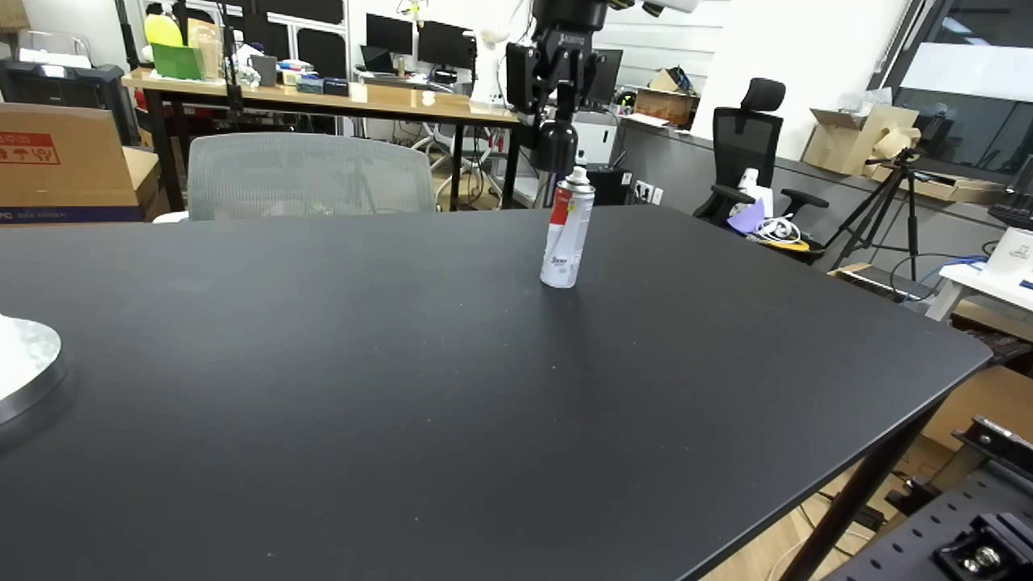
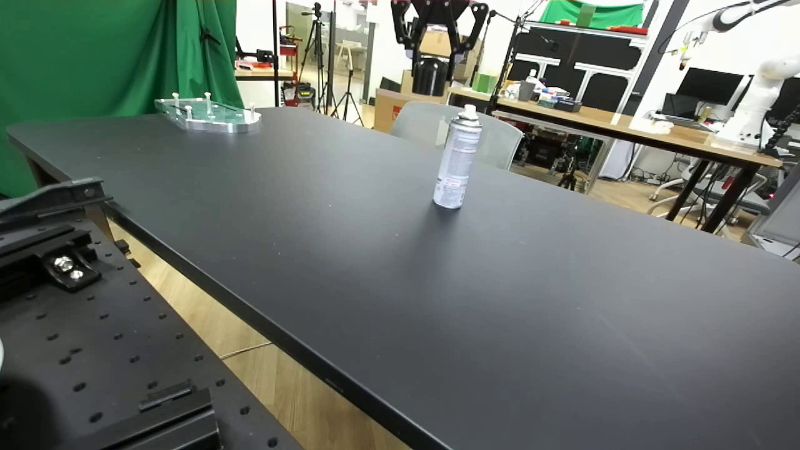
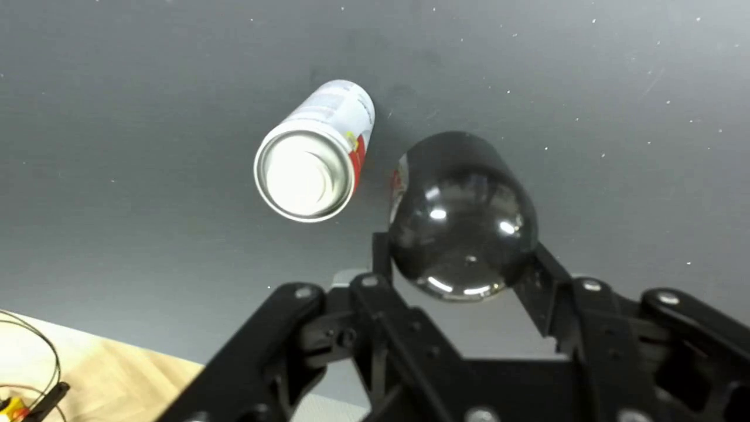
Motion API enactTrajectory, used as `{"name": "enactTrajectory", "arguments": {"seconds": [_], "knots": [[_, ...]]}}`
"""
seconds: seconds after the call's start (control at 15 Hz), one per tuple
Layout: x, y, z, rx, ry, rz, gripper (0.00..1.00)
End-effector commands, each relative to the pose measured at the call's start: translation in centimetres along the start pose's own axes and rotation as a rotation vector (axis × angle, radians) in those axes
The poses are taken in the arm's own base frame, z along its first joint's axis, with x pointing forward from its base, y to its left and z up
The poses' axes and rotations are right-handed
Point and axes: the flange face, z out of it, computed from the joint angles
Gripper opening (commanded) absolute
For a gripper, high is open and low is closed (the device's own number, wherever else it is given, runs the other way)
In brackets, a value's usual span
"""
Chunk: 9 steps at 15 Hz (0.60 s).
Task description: Put the black lid on the black bottle
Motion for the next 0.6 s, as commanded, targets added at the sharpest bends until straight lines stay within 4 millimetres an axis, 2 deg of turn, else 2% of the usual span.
{"name": "enactTrajectory", "arguments": {"seconds": [0.0,0.27,0.53], "knots": [[1.1,2.4,-1.9,0.015,-0.042,0.092,0.3],[1.6,4.9,-2.4,0.025,-0.067,0.161,0.3],[2.1,6.8,-1.4,0.025,-0.064,0.2,0.3]]}}
